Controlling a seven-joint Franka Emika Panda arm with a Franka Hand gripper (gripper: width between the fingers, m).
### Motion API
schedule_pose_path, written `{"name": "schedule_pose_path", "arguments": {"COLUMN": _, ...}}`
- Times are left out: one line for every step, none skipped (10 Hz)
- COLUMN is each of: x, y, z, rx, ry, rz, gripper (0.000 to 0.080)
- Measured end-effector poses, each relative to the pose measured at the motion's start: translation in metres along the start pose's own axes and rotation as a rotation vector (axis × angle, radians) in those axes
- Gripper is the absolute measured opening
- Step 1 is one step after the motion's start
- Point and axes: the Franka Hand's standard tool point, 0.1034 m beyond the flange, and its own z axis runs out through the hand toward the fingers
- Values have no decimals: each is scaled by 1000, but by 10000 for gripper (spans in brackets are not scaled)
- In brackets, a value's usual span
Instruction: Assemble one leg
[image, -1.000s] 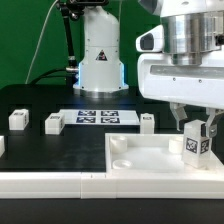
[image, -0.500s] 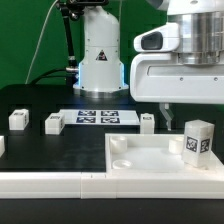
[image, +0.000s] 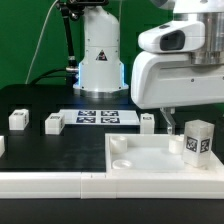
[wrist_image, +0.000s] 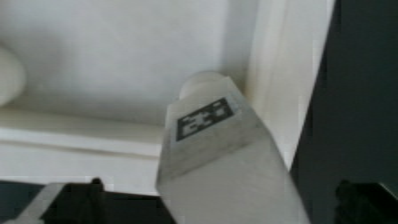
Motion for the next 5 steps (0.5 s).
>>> {"name": "schedule_pose_path", "arguments": {"x": 0, "y": 0, "z": 2, "rx": -2, "ry": 18, "rz": -48, "gripper": 649}}
{"name": "schedule_pose_path", "arguments": {"x": -2, "y": 1, "z": 4, "rx": 0, "ry": 23, "rz": -51, "gripper": 649}}
{"name": "schedule_pose_path", "arguments": {"x": -2, "y": 1, "z": 4, "rx": -1, "ry": 23, "rz": -50, "gripper": 504}}
{"name": "schedule_pose_path", "arguments": {"x": -2, "y": 1, "z": 4, "rx": -1, "ry": 22, "rz": -50, "gripper": 350}}
{"name": "schedule_pose_path", "arguments": {"x": -2, "y": 1, "z": 4, "rx": -1, "ry": 23, "rz": -50, "gripper": 291}}
